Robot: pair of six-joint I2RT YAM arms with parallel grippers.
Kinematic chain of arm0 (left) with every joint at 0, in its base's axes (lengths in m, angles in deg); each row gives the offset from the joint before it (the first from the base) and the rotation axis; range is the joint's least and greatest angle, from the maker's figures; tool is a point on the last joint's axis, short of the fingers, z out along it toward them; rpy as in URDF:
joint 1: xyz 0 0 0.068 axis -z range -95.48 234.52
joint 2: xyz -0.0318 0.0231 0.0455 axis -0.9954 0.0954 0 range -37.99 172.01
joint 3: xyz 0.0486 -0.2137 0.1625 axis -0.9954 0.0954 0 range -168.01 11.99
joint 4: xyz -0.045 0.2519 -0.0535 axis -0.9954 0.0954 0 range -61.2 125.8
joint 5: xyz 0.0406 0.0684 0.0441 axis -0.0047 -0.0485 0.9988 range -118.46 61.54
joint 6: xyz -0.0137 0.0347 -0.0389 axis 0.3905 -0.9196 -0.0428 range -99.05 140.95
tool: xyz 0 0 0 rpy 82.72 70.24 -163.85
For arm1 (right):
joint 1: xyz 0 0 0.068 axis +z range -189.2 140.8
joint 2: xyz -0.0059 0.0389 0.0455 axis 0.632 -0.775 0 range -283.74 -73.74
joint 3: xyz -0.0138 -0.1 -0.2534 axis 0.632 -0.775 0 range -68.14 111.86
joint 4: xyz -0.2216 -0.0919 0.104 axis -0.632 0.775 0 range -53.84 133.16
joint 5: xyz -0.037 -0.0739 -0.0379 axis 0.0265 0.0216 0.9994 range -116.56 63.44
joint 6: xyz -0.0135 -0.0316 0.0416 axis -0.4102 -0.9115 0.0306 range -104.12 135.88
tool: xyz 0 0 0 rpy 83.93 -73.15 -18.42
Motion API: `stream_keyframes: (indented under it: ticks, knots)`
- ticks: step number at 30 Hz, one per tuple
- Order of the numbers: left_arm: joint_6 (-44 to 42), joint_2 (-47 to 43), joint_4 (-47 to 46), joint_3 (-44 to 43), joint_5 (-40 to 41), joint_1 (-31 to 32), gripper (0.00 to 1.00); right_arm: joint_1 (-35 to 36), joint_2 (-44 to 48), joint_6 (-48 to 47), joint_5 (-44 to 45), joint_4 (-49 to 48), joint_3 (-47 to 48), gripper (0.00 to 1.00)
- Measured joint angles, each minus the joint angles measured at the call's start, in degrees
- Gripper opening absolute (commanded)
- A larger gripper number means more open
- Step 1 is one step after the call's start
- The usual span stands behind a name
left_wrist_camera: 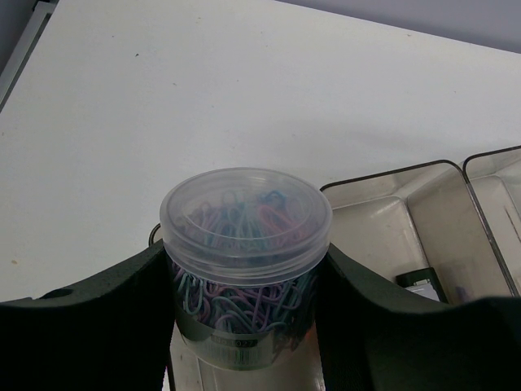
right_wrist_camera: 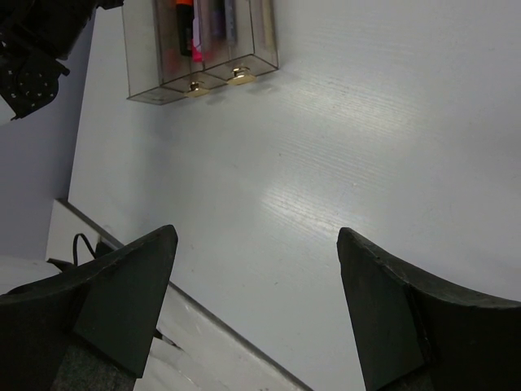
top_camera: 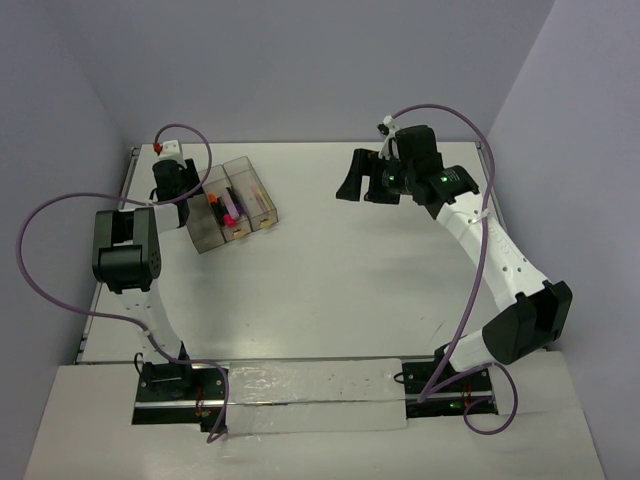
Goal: Sort the stationery into containers
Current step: Place the stationery in the storage box.
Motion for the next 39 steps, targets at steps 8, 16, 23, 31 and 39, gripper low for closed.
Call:
stream_keyframes:
  ticks: [8, 16, 23, 31, 39]
  knots:
    - [0.0, 0.1, 0.9, -0.5, 0.0, 0.0, 0.39, -0.4, 0.7, -0.2, 0.0, 0.1, -0.7, 0.87]
    - [0.0, 0.9, 1.4, -1.5, 0.2, 0.0, 0.4, -0.7, 0.7, -0.4, 0.0, 0.1, -0.8, 0.87]
    - [0.0, 2.3, 3.4, -4.5, 1.2, 0.4, 0.4, -0.8, 0.8, -0.4, 0.0, 0.1, -0.9, 0.87]
    - [-0.1, 2.8, 4.2, -5.2, 2.1, 0.8, 0.42, -1.5, 1.4, -0.6, 0.0, 0.4, -1.5, 0.87]
    - [0.0, 2.8, 3.8, -4.8, 2.5, 0.8, 0.55, -2.0, 1.5, -0.9, 0.0, 1.3, -1.5, 0.87]
